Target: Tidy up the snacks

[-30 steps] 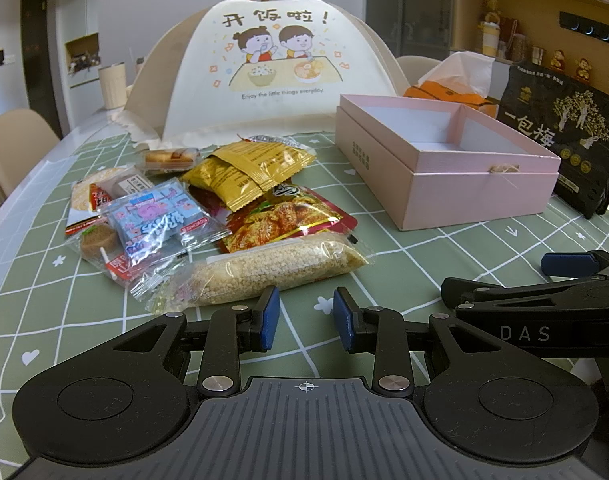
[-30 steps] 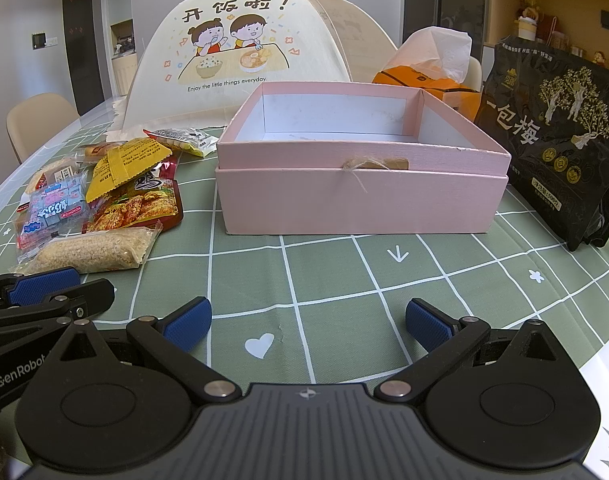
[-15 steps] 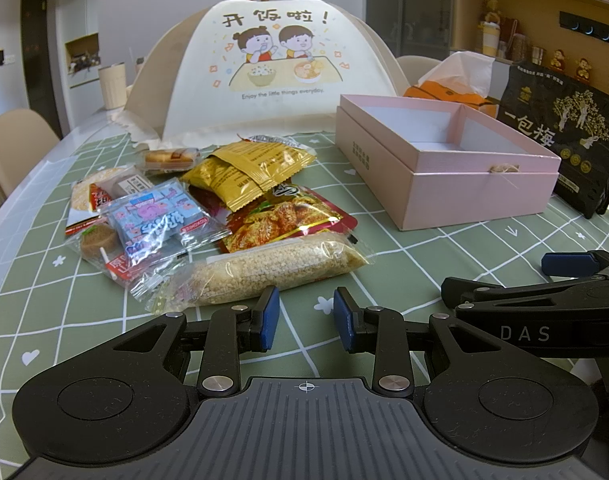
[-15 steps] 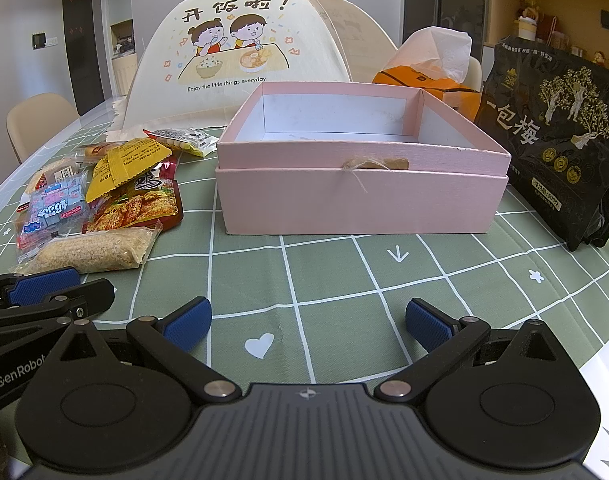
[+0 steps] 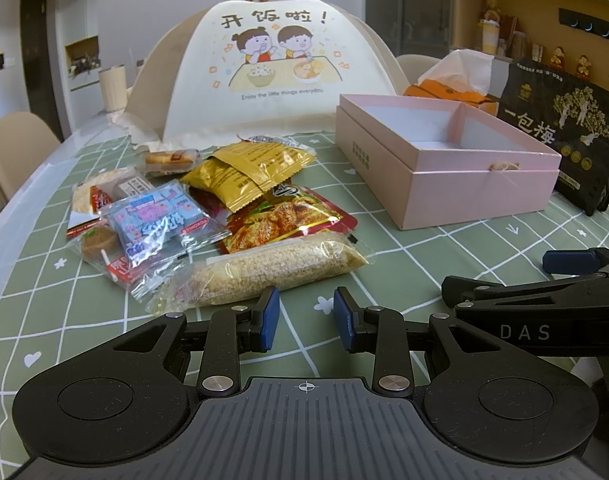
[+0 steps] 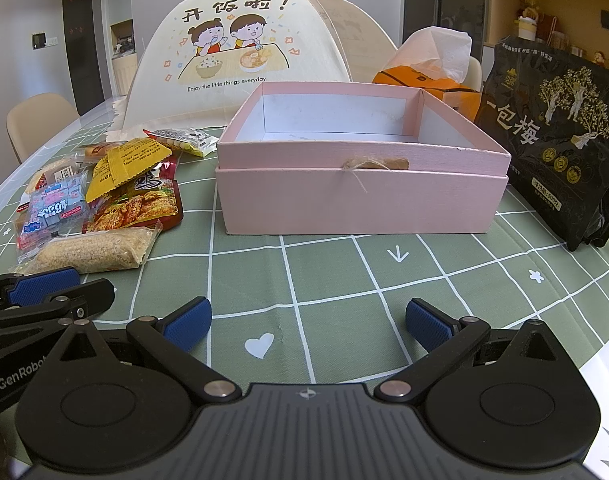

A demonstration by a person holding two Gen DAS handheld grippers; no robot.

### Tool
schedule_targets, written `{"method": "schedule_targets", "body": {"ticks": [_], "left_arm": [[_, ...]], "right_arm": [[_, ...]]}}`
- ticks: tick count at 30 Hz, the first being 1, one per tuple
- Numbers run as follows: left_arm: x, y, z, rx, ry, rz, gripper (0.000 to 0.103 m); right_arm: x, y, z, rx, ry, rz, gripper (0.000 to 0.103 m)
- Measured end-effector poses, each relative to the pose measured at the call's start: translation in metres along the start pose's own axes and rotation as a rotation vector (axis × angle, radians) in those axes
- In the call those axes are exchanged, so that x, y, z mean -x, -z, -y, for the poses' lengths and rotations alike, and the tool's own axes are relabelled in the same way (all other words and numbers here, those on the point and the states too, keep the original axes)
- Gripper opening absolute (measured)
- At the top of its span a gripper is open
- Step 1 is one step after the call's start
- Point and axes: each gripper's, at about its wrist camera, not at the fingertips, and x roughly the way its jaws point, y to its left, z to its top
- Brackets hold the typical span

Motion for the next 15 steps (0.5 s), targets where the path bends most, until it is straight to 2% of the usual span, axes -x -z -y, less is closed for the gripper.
{"method": "schedule_targets", "body": {"ticks": [10,13,15], "left_arm": [[0.0,0.0,0.004,-0.022,-0.015,0.001,0.034],[0.003,0.0,-0.005,-0.001,0.044,-0.015,0.034],[0.006,-0.006,-0.013,-0.015,0.085,-0.069,0.034]], "right_arm": [[-0.001,0.001,0.001,-0.001,-0.003,-0.001,0.103],[-0.002,-0.008,0.004,0.016,-0.026,-0.078,0.103],[0.0,-0.012,0.006,0.024,-0.031,-0.134,0.103]]}}
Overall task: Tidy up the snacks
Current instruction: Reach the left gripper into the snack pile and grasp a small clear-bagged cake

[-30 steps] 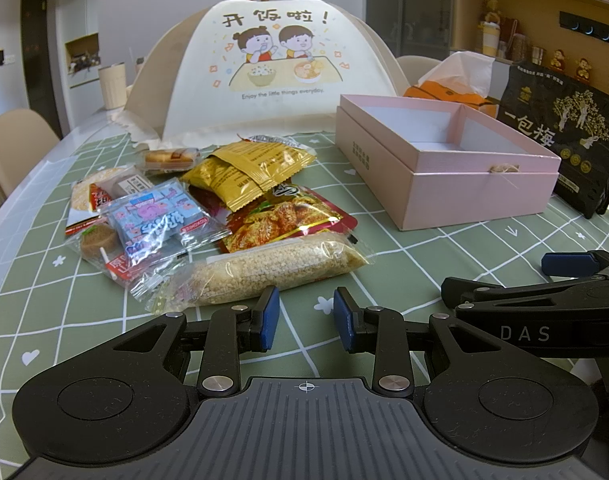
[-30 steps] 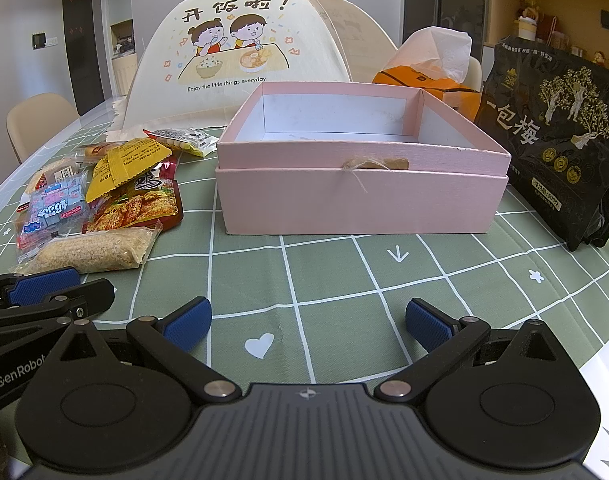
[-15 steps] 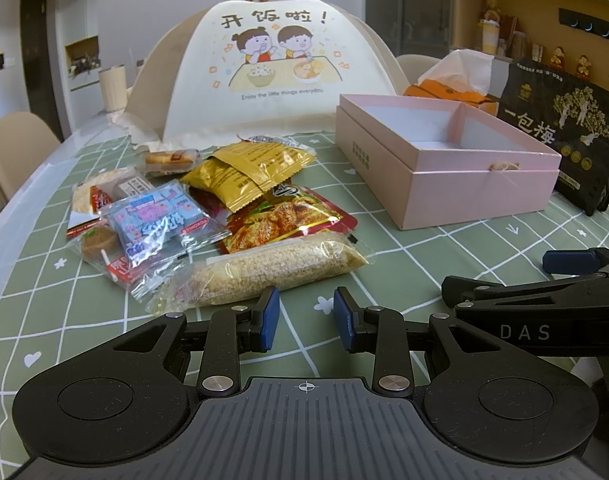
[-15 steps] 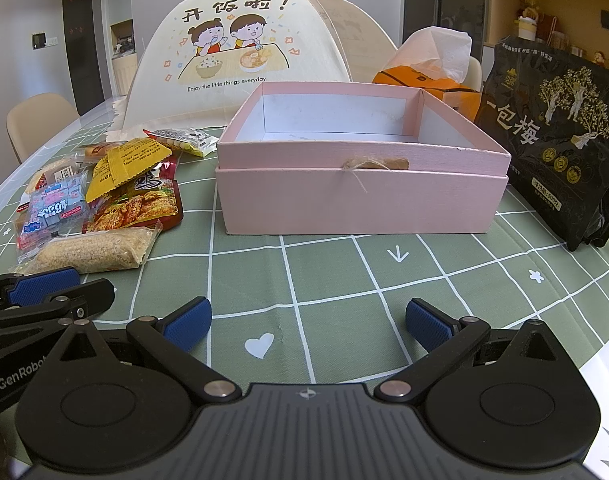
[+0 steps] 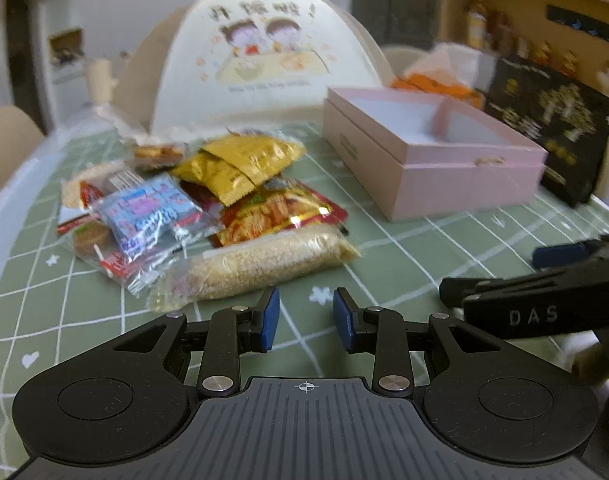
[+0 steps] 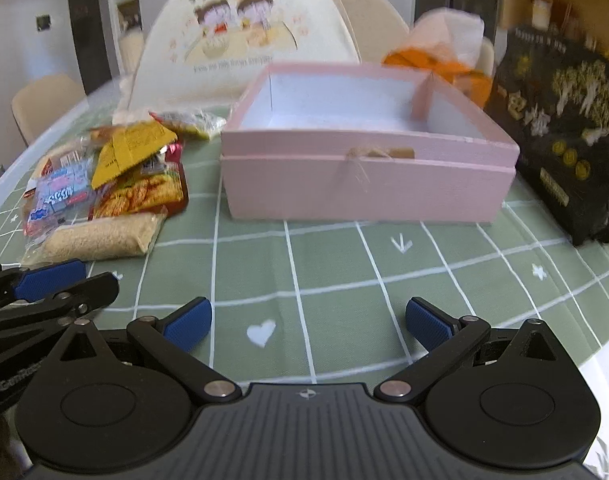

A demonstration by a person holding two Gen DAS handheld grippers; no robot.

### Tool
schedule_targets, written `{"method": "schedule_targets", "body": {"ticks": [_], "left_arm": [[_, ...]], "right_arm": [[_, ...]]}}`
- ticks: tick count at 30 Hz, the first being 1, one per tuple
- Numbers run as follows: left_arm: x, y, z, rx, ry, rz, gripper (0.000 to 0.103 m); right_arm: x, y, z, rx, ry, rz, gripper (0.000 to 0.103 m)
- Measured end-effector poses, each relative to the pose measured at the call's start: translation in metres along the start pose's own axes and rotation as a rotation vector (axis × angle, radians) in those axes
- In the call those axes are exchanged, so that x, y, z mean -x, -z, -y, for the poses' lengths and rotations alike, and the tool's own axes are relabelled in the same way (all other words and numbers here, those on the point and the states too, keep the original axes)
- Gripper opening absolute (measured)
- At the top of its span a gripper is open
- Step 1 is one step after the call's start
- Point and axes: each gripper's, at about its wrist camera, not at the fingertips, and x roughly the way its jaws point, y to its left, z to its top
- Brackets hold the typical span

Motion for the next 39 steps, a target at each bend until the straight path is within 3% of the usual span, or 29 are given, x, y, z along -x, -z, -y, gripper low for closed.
{"method": "schedule_targets", "body": {"ticks": [2,5,8,12,13,15,18,23,28,32,35,39], "left_arm": [[0.004,-0.012,-0.018,0.025,0.068,-0.08,0.034],[0.012,-0.036,-0.06,0.061,0.159,-0.113,0.035],[0.018,-0.068,-0.12,0.072,0.156,-0.117,0.035],[-0.007,-0.102,-0.203,0.09,0.147,-0.222,0.034],[-0.015,-0.108,-0.223,0.096,0.136,-0.221,0.034],[-0.037,-0.118,-0.261,0.139,0.124,-0.228,0.034],[-0.077,-0.126,-0.3,0.261,0.176,-0.29,0.034],[-0.104,-0.132,-0.288,0.249,0.197,-0.306,0.039],[-0.105,-0.135,-0.237,0.022,0.233,-0.288,0.041],[-0.085,-0.119,-0.207,-0.066,0.276,-0.321,0.043],[-0.071,-0.104,-0.198,-0.079,0.332,-0.363,0.043],[-0.051,-0.097,-0.189,-0.107,0.353,-0.359,0.036]], "right_arm": [[0.005,0.002,0.0,0.0,-0.001,-0.028,0.103],[0.011,0.008,-0.004,-0.079,0.066,-0.046,0.103],[0.015,0.007,-0.016,-0.189,0.162,-0.091,0.103],[0.014,-0.002,-0.04,-0.343,0.241,-0.186,0.1],[0.017,-0.003,-0.049,-0.384,0.245,-0.19,0.094],[0.027,-0.004,-0.072,-0.454,0.222,-0.174,0.093],[0.036,-0.014,-0.112,-0.445,0.239,-0.147,0.093],[0.064,-0.031,-0.148,-0.549,0.304,-0.106,0.093],[0.091,-0.02,-0.158,-0.651,0.312,-0.06,0.093],[0.097,-0.006,-0.161,-0.659,0.333,-0.083,0.093],[0.107,0.004,-0.162,-0.697,0.313,-0.061,0.093],[0.117,0.017,-0.164,-0.705,0.307,-0.043,0.093]]}}
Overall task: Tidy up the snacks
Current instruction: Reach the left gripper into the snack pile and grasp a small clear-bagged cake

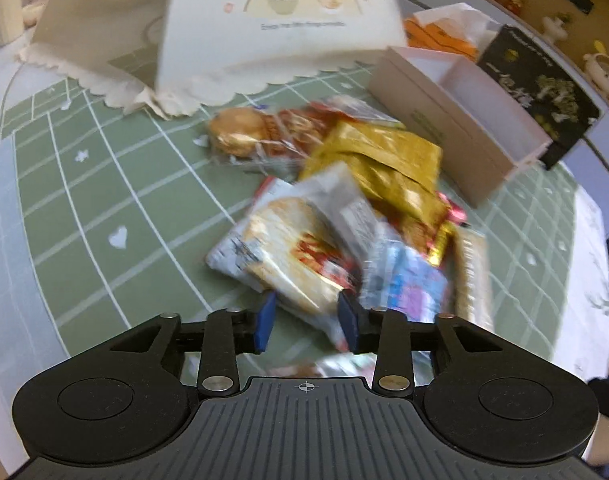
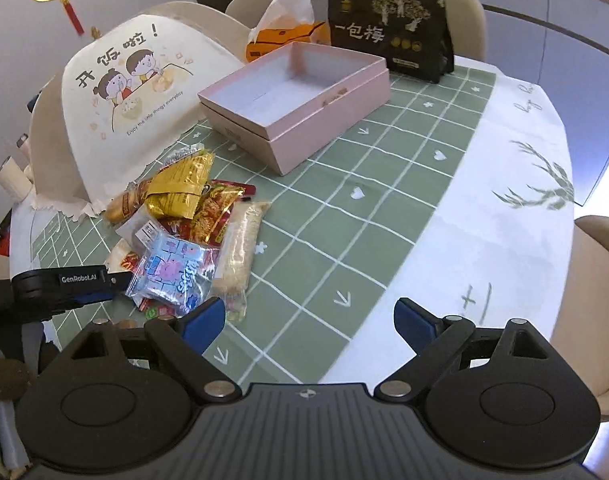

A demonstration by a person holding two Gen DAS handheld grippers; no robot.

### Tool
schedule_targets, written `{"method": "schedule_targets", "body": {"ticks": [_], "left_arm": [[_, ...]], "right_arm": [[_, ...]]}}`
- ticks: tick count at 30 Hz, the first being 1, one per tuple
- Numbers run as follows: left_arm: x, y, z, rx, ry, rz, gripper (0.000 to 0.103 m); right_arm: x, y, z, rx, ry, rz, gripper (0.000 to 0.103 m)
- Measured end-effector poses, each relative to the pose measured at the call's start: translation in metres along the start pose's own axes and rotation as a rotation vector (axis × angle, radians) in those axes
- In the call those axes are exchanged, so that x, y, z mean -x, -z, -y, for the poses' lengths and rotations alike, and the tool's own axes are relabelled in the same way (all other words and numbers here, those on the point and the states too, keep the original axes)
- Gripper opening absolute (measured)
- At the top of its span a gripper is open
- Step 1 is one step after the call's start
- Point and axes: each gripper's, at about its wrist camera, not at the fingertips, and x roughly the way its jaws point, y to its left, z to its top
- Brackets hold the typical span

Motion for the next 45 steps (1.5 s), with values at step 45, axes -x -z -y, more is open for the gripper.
{"method": "schedule_targets", "body": {"ticks": [45], "left_arm": [[0.043,0.018,-0.007,-0.124,0.257,0.02,0.015]], "right_arm": [[-0.044,-0.038,-0.071,0.142,0.119,0.092,0.093]]}}
